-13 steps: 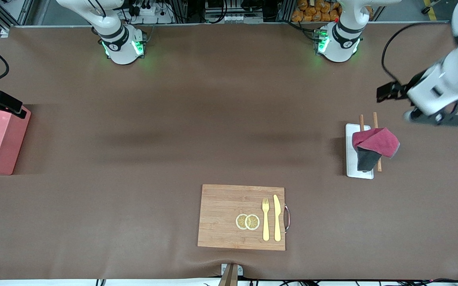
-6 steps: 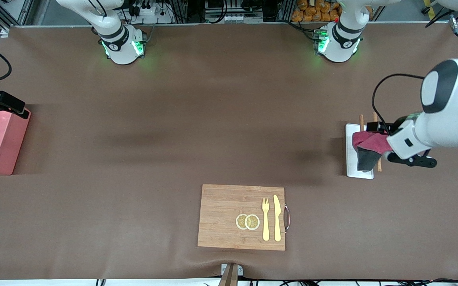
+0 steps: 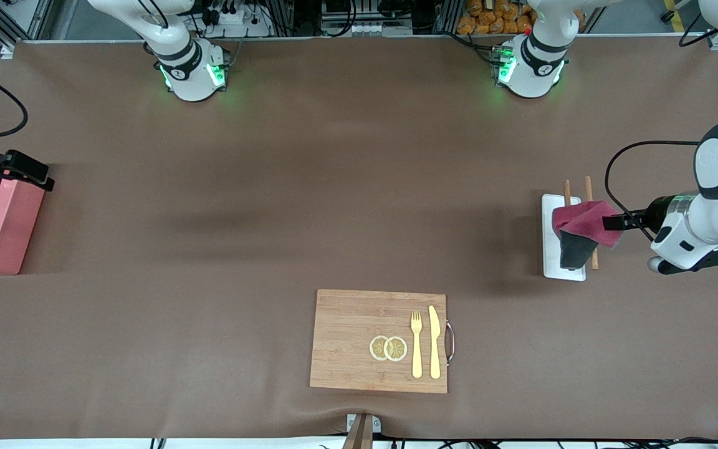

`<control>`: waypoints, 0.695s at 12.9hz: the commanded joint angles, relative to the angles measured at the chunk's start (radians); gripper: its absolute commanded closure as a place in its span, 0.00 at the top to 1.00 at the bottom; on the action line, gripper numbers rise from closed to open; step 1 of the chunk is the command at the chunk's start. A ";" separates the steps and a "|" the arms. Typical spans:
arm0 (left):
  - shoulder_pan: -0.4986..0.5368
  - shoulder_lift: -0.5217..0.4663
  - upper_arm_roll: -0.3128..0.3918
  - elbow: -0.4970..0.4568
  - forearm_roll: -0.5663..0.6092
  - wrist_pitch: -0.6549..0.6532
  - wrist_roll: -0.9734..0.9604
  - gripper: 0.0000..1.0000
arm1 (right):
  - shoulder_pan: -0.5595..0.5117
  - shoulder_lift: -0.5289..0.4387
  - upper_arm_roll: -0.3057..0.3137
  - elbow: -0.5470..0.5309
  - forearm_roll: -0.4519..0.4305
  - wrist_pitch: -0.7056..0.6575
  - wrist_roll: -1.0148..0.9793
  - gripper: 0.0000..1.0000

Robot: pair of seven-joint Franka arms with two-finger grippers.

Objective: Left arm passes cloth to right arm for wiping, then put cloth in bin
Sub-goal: 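Move the left gripper down over the pink cloth on the tray, then grasp the pink cloth with the left gripper and lift it off the tray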

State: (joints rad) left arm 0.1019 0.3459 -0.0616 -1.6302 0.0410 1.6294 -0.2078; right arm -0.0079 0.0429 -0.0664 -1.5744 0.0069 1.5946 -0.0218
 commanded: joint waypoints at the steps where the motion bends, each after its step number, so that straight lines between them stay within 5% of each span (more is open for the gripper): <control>1: 0.041 -0.022 -0.009 -0.072 -0.018 0.050 -0.053 1.00 | 0.002 0.011 0.002 0.020 0.013 -0.012 0.011 1.00; 9: 0.056 0.099 -0.012 -0.017 -0.056 0.084 0.312 1.00 | 0.005 0.015 0.002 0.024 0.013 -0.012 0.009 1.00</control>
State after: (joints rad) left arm 0.1579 0.4040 -0.0658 -1.6887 0.0177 1.7083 0.0607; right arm -0.0050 0.0474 -0.0655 -1.5744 0.0071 1.5946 -0.0218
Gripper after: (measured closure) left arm 0.000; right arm 0.000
